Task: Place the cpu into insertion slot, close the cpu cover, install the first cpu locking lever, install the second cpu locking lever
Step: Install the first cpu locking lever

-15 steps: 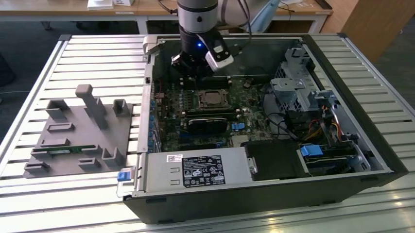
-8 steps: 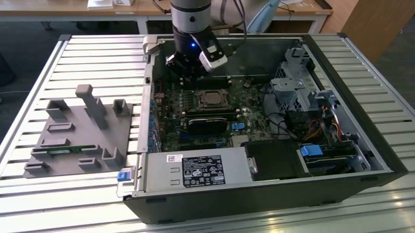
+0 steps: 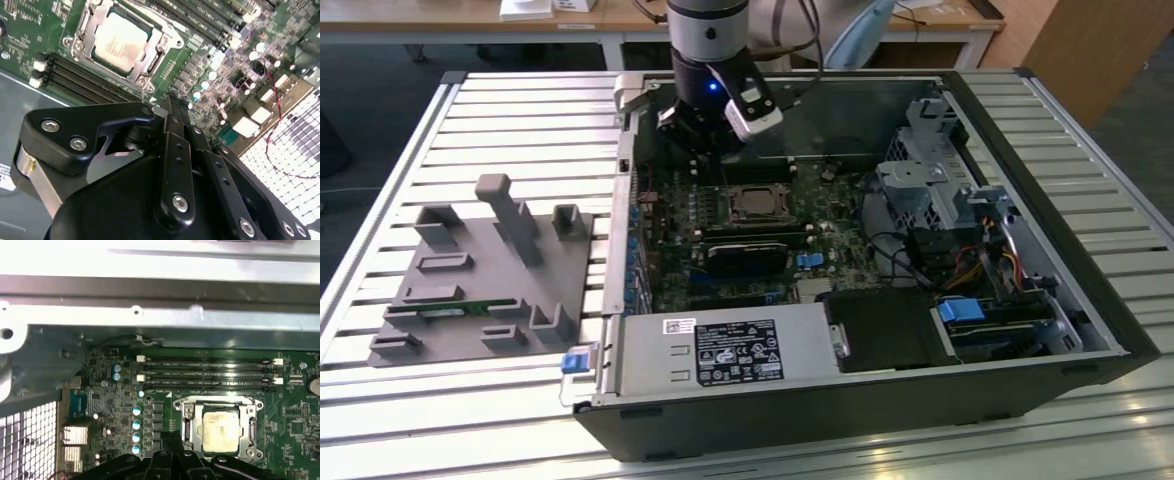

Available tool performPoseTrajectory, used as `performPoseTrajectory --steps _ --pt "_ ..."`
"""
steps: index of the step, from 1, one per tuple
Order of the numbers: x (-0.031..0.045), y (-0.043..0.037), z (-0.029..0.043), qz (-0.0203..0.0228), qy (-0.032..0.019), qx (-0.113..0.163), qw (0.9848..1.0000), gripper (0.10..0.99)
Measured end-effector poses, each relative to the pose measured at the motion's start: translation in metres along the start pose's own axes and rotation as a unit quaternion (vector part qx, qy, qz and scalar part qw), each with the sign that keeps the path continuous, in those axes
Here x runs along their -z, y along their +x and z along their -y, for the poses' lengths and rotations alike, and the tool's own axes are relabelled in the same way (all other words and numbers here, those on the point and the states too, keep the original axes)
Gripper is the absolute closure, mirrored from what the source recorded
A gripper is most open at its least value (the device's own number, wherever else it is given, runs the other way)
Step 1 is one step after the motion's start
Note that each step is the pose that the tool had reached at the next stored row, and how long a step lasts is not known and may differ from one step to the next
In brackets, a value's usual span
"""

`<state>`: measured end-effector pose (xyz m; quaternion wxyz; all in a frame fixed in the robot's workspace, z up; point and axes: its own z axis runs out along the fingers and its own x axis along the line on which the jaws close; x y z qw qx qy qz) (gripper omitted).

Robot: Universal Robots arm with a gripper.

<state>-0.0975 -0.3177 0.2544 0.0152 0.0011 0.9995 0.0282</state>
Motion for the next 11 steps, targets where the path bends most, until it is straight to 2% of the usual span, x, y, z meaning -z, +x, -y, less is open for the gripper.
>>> performPoseTrajectory --steps 11 --pt "-0.001 0.005 -0.0226 -0.0001 0.0 0.0 1.0 0.98"
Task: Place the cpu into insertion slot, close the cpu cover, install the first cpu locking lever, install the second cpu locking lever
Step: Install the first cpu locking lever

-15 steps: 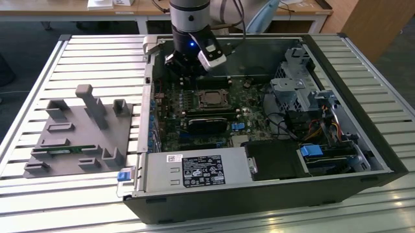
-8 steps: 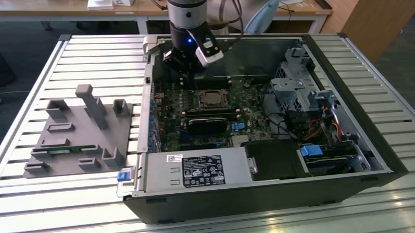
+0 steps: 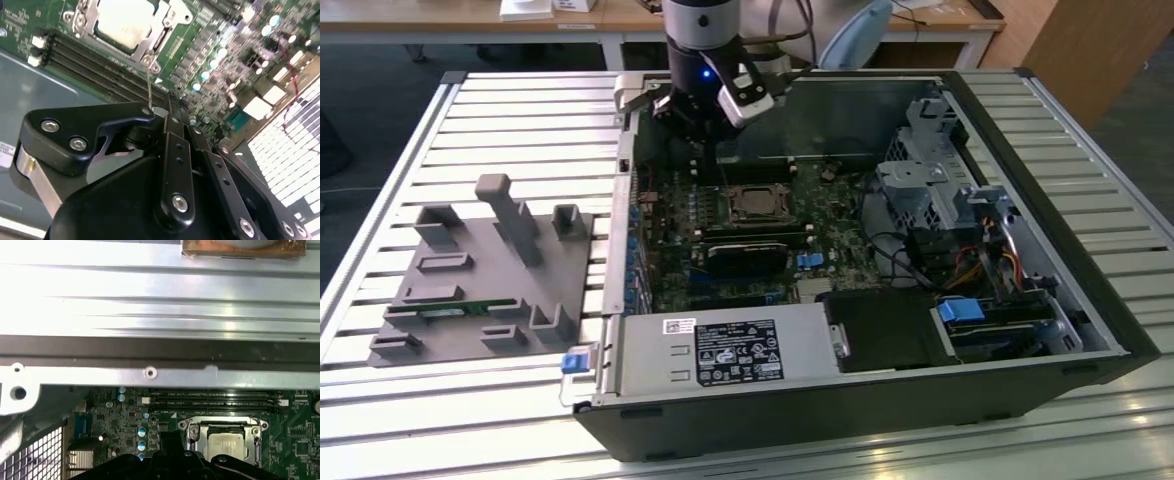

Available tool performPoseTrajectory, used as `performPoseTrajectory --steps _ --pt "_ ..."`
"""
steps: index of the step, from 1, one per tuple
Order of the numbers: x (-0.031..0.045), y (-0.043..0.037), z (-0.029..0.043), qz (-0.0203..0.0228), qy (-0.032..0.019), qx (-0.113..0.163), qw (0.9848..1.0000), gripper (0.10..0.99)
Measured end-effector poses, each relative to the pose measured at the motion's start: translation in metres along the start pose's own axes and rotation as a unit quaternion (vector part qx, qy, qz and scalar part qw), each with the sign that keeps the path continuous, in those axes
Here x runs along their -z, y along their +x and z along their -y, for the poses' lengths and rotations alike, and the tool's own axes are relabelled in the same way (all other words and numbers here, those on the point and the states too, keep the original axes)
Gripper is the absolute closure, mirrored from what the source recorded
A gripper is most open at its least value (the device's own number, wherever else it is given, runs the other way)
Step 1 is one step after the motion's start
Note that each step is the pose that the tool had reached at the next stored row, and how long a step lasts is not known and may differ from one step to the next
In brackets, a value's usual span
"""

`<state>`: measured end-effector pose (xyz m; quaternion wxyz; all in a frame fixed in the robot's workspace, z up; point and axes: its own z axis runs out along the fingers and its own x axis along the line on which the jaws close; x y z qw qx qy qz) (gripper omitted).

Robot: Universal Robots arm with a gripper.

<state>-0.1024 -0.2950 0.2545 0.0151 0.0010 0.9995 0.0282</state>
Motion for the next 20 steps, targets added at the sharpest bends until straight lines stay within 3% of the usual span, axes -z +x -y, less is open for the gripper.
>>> performPoseTrajectory --steps 4,7,15,18,20 --pt "-0.0002 -0.0022 -0.0012 0.0 -0.0002 0.0 1.0 0.98" --pt "-0.0006 -0.0092 -0.0014 0.0001 -0.0002 0.0 1.0 0.98" --pt "-0.005 -0.0402 -0.0023 -0.0011 -0.0001 0.0 1.0 0.98" --pt "-0.0063 -0.0417 -0.0022 -0.0012 -0.0003 0.0 1.0 0.98" --pt "-0.0074 -0.0417 -0.002 -0.001 -0.0063 0.0 1.0 0.98"
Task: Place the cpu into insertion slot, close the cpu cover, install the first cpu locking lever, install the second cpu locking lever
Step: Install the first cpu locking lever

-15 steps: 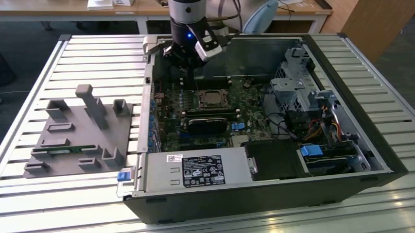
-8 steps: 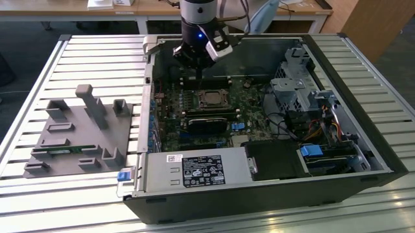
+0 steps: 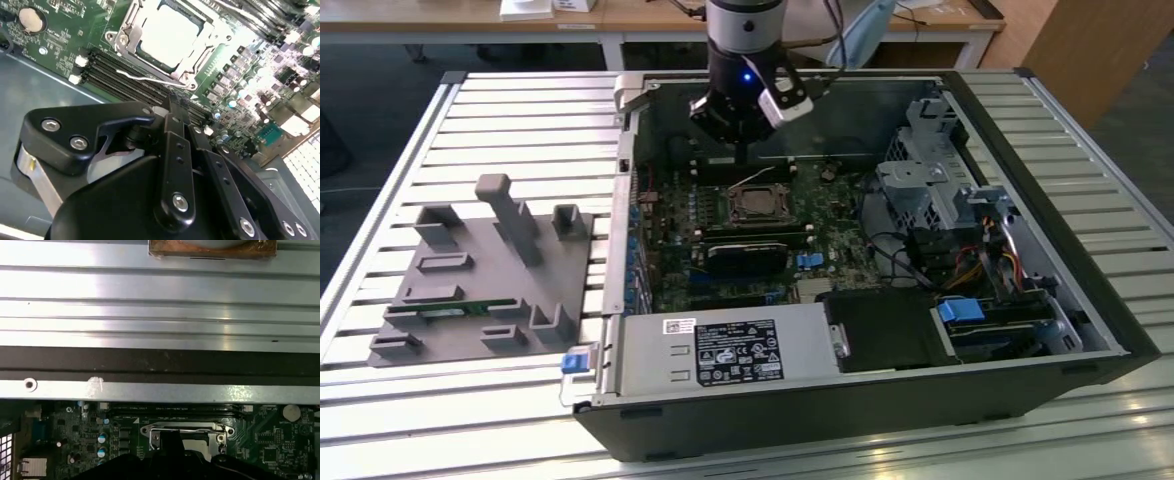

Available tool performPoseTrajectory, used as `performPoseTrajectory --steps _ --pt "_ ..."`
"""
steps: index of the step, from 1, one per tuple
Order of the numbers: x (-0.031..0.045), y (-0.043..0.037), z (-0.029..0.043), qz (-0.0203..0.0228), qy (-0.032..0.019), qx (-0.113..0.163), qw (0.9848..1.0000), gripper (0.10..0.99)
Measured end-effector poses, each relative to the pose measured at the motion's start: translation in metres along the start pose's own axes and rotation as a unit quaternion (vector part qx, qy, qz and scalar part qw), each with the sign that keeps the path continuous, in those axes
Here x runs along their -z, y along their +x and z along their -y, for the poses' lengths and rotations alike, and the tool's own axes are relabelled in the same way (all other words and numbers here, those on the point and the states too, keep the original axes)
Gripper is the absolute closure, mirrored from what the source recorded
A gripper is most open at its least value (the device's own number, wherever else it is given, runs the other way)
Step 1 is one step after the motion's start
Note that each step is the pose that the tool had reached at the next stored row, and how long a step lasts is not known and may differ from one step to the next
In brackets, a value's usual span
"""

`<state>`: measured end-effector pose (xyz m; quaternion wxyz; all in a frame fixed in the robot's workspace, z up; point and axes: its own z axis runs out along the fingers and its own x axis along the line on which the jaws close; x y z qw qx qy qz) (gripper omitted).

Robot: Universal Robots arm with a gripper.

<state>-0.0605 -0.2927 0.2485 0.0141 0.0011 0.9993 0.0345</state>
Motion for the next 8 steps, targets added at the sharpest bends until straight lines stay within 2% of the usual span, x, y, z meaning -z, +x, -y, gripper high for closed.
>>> performPoseTrajectory --steps 1,2,3,8 --pt "-0.0003 0.0 0.0 0.0 -0.0083 0.0 1.0 0.98" --pt "-0.0008 0.0 0.0001 0.0 -0.0145 0.0 0.9999 0.98" --pt "-0.0019 0.0 0.0001 0.0 -0.0175 0.0 0.9998 0.98" --pt "-0.0091 -0.0018 0.0004 -0.0001 -0.0175 0.001 0.9998 0.98"
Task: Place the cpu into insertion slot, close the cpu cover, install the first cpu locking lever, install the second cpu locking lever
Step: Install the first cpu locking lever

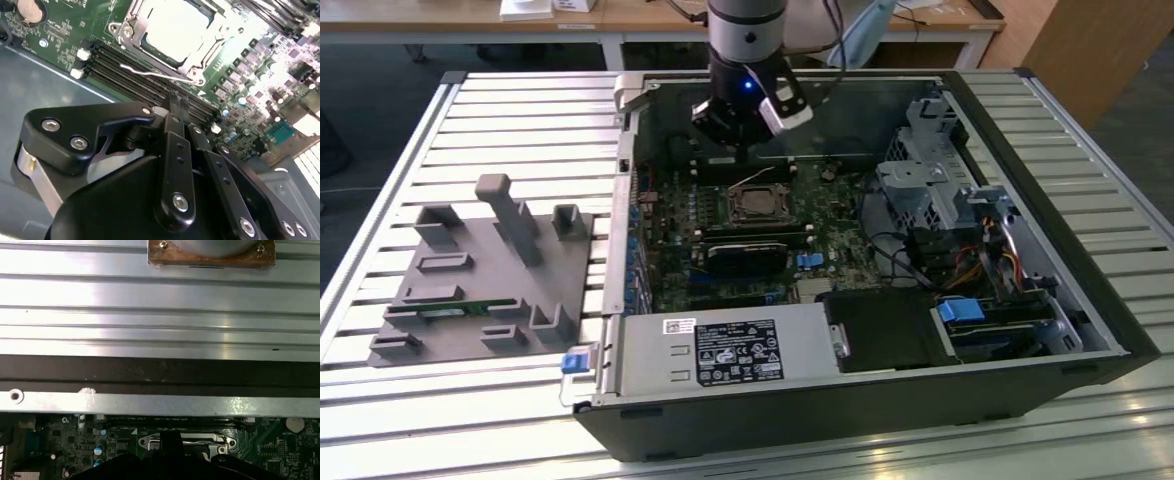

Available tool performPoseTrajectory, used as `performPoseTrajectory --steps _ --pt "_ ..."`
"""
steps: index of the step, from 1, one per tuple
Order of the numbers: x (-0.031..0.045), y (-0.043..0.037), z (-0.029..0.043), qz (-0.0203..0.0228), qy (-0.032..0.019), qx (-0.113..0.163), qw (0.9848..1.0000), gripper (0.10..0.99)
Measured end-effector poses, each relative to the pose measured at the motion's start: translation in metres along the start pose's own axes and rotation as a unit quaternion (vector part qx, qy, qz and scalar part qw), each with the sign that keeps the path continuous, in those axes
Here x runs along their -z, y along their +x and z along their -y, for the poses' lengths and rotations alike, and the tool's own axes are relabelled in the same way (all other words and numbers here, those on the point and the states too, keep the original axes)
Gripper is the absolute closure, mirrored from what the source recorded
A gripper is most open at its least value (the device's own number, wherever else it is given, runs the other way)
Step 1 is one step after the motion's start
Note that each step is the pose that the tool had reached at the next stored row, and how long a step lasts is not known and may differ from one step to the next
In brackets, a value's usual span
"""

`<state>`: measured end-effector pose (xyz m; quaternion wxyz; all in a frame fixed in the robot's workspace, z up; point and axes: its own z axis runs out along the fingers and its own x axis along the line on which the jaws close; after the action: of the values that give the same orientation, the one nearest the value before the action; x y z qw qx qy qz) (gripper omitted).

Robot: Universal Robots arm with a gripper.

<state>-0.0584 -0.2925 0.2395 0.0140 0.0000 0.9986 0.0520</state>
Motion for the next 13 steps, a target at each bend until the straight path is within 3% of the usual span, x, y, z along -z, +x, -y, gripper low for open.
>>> performPoseTrajectory --steps 5,13 --pt "-0.0082 -0.0074 0.0001 0.0 0.0 0.0 1.0 0.98" --pt "-0.012 -0.013 -0.0002 0.0 -0.0001 0.001 1.0 0.98"
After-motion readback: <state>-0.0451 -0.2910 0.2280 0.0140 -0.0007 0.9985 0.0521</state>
